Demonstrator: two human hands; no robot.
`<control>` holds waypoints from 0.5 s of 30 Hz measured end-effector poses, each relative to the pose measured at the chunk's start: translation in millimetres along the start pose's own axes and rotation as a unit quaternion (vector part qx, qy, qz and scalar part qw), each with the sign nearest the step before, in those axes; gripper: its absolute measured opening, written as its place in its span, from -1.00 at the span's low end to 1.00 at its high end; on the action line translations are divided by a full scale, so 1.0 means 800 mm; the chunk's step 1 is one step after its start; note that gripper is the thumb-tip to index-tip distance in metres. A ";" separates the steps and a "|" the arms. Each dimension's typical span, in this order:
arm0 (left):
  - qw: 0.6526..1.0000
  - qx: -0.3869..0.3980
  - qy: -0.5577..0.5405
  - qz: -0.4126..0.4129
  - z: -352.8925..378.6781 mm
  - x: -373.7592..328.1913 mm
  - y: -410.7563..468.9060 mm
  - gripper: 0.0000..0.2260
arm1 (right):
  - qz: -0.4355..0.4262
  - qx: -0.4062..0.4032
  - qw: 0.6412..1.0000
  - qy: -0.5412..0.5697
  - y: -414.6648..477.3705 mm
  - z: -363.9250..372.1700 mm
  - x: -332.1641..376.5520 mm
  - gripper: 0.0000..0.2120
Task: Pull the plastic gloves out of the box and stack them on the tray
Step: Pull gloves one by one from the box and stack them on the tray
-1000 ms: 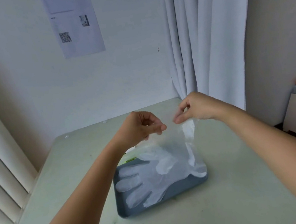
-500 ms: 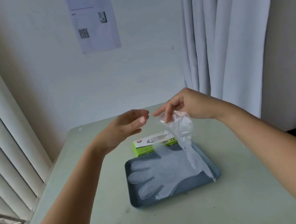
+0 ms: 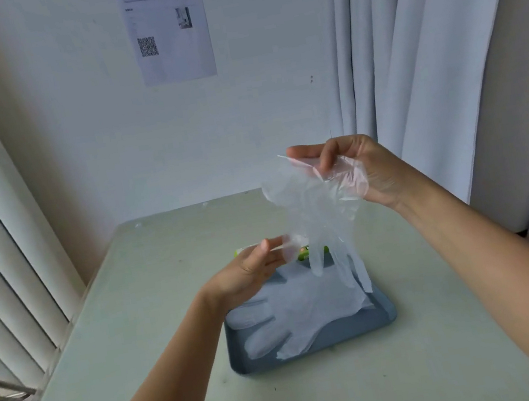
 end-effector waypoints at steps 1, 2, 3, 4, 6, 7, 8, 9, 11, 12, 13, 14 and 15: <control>1.000 -0.002 -0.009 -0.006 0.003 0.006 0.005 -0.08 | 0.002 -0.010 1.000 0.010 0.001 -0.006 -0.004 -0.43; 1.000 -0.005 -0.020 -0.016 0.006 0.013 0.010 -0.11 | 0.004 -0.018 1.000 0.022 0.002 -0.010 -0.008 -0.44; 0.999 -0.008 -0.029 -0.030 0.009 0.020 0.015 -0.15 | 0.005 -0.024 0.999 0.035 0.002 -0.014 -0.012 -0.49; 0.998 -0.011 -0.037 -0.046 0.013 0.026 0.019 -0.23 | 0.006 -0.028 0.998 0.047 0.003 -0.017 -0.014 -0.55; 0.995 -0.027 -0.070 -0.069 0.020 0.036 0.027 -0.40 | 0.008 -0.035 0.997 0.062 0.004 -0.020 -0.016 -0.63; 0.992 -0.033 -0.096 -0.074 0.025 0.040 0.032 -0.45 | 0.008 -0.036 0.997 0.065 0.005 -0.021 -0.016 -0.63; 0.989 -0.033 -0.122 -0.072 0.032 0.041 0.036 -0.42 | 0.006 -0.033 0.997 0.067 0.006 -0.019 -0.015 -0.60; 0.986 -0.028 -0.148 -0.065 0.040 0.041 0.041 -0.32 | 0.003 -0.029 0.997 0.069 0.007 -0.017 -0.014 -0.55; 0.977 -0.032 -0.199 -0.064 0.055 0.042 0.053 -0.12 | 0.001 -0.024 0.997 0.070 0.010 -0.013 -0.011 -0.48; 0.971 -0.038 -0.226 -0.071 0.062 0.044 0.058 -0.05 | 0.000 -0.023 0.997 0.069 0.012 -0.011 -0.009 -0.47; 0.963 -0.044 -0.255 -0.081 0.069 0.047 0.064 0.00 | -0.001 -0.021 0.997 0.068 0.013 -0.009 -0.007 -0.47; 0.950 -0.049 -0.294 -0.096 0.078 0.051 0.068 0.03 | -0.001 -0.019 0.997 0.070 0.015 -0.008 -0.006 -0.49; 0.933 -0.051 -0.337 -0.112 0.088 0.055 0.072 0.06 | -0.002 -0.018 0.997 0.073 0.016 -0.007 -0.004 -0.51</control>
Point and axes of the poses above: each hand's wrist, its own y-axis towards the middle knuckle, its own z-axis out of the palm, x = y × z, the point moved 8 cm from there along y, towards the middle knuckle, and after that the axes turned 3 degrees about z, right-handed, at the moved point
